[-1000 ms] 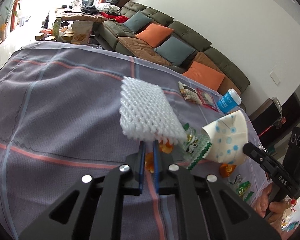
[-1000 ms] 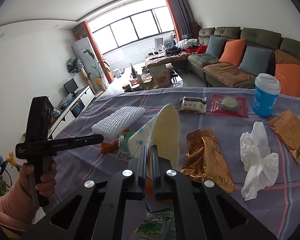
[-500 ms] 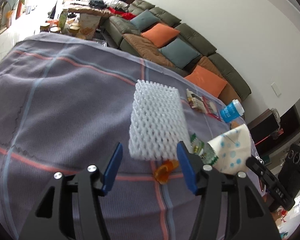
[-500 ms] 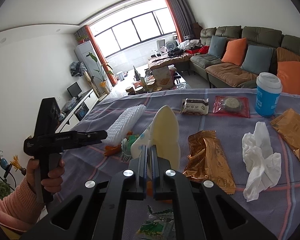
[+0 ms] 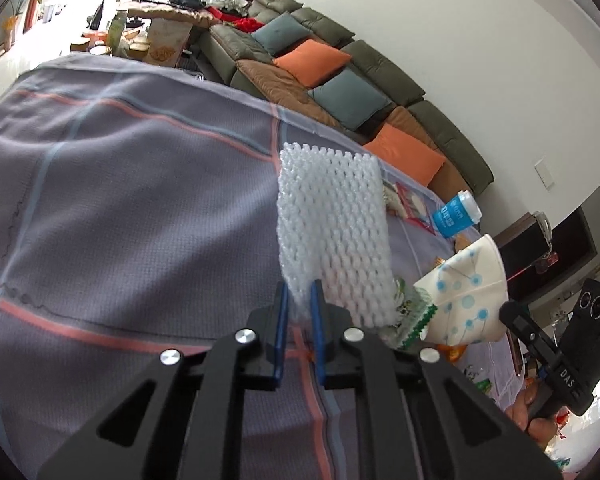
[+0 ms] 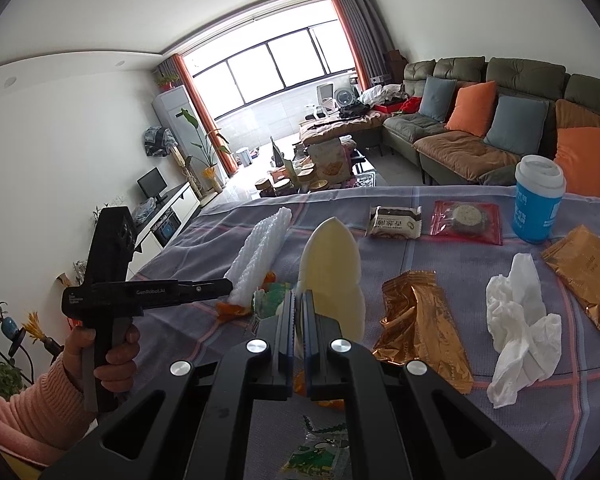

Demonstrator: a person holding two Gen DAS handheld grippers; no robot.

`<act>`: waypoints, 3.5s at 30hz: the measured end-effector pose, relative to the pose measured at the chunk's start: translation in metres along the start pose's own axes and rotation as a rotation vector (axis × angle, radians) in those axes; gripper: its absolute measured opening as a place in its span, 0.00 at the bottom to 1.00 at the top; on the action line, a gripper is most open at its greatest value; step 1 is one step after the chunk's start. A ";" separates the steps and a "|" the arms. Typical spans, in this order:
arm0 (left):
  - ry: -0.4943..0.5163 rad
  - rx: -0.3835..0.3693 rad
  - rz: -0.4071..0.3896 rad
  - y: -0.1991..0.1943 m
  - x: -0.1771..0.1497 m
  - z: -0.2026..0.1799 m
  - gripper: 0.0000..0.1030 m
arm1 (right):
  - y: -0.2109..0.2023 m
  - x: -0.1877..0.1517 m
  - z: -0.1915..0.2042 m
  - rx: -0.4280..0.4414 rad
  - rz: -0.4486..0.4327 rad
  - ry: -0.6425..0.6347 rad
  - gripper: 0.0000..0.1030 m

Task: Collect trash
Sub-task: 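Grasp the white foam net with the left tool while the right tool grasps the dotted cup, then carry foam net and dotted cup to the teal bin and open both tools, then move both open tools back over the table toward the remaining trash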

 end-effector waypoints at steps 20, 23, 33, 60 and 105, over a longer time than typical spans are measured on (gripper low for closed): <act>-0.022 0.116 -0.211 -0.132 -0.041 0.038 0.12 | 0.025 0.012 0.083 0.213 0.014 -0.084 0.04; -0.044 0.136 -0.232 -0.154 -0.055 0.053 0.12 | 0.040 0.009 0.102 0.260 0.041 -0.102 0.04; -0.164 0.242 -0.303 -0.225 -0.097 0.117 0.12 | 0.089 0.002 0.165 0.395 0.130 -0.163 0.04; -0.460 0.532 -0.403 -0.316 -0.139 0.272 0.12 | 0.224 -0.031 0.338 0.616 0.349 -0.301 0.04; -0.388 0.548 -0.366 -0.259 -0.119 0.272 0.50 | 0.223 -0.043 0.302 0.529 0.372 -0.258 0.54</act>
Point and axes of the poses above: each gripper's, at about its wrist camera, not at the fingertips, and y roughly the way its jaws point, z to its left, x to its top, the point moved 7 cm from there along y, roughly the way its jaws point, and after that the axes turned 9 degrees about x, right-handed, at the moved point
